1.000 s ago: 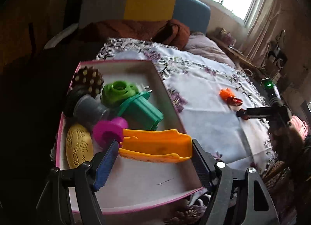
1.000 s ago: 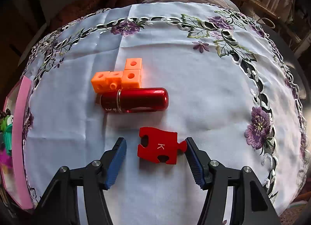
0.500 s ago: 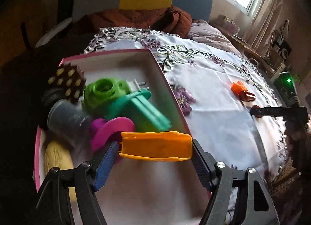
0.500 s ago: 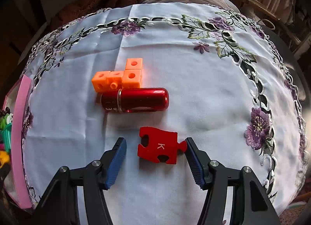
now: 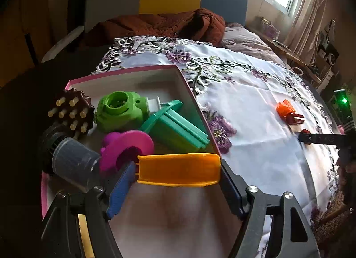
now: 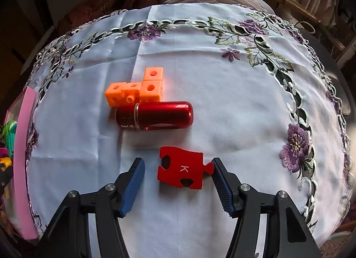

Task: Organize rigid objects
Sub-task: 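Drop the orange scoop into the tray with the left gripper while right holds the K piece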

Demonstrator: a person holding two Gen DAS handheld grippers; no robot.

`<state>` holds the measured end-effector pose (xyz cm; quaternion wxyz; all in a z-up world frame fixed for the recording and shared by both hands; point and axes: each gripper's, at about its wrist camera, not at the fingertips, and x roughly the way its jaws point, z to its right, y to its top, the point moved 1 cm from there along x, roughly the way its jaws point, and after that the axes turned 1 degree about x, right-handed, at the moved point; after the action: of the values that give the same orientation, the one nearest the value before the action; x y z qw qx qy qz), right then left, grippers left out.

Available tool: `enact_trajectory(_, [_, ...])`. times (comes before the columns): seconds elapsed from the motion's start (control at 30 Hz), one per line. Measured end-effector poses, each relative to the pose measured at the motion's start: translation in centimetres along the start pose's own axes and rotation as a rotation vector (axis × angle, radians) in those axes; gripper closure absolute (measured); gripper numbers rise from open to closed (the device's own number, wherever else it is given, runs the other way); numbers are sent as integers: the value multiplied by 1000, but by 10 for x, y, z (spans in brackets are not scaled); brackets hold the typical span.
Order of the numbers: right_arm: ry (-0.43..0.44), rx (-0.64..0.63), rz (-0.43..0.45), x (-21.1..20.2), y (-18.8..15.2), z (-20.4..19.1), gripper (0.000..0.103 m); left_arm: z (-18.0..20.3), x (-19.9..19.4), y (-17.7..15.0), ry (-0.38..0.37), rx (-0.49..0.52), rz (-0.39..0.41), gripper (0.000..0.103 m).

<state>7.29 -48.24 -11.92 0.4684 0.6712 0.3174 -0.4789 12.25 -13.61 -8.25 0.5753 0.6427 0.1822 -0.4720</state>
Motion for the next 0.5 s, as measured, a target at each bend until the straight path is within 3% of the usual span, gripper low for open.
enact_trajectory(0.5, [-3,-2,1,1,0,0,40,0,-5,-4,9,9,11,26])
